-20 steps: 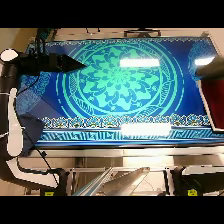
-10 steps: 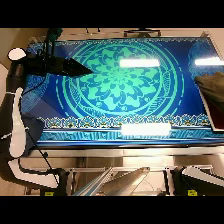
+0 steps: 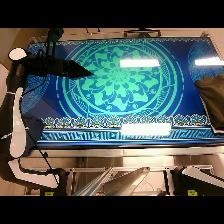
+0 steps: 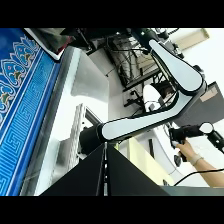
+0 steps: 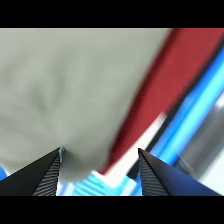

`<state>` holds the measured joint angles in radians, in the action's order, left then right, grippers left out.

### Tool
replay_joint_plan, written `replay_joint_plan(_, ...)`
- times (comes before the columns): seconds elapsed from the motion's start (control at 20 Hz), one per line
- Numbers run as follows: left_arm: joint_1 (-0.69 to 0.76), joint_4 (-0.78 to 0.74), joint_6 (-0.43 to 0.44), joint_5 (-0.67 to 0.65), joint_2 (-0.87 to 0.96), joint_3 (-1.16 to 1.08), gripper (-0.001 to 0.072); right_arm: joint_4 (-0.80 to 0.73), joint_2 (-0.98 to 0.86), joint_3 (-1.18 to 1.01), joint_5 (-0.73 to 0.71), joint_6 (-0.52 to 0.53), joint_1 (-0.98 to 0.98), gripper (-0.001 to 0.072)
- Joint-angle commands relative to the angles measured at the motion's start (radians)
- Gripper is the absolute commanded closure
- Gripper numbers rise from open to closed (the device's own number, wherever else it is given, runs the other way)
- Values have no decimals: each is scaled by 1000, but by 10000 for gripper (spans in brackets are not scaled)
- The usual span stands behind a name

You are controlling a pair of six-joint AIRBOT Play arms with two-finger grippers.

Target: Fold the shirts.

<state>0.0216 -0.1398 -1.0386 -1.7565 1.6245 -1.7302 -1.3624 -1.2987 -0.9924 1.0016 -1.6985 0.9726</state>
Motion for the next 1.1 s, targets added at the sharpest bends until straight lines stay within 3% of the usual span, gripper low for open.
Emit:
replay_joint_plan(0.0,1,3,-3,-5,-1,0,694,0,32,-6,128,0,-3,166)
replay_joint_plan(0.1,-10,3,-40,-2,-1,-8,702,169,77,-37,161,72,-25,214)
replay_joint_plan(0.25,-53,1,-89,6,-5,-95,710,288,155,-121,201,106,-102,425)
replay_joint_plan(0.35,-91,-1,-88,17,-33,-136,710,302,227,-137,223,106,-183,669)
replay_joint_plan(0.55,-111,-89,-25,63,-186,18,710,319,393,-80,249,104,-398,677)
replay_joint_plan(0.75,-82,-279,-14,138,-425,405,710,365,621,148,248,105,-657,676)
replay_joint_plan(1.05,-22,-314,-5,300,-758,985,709,364,854,510,157,60,-996,676)
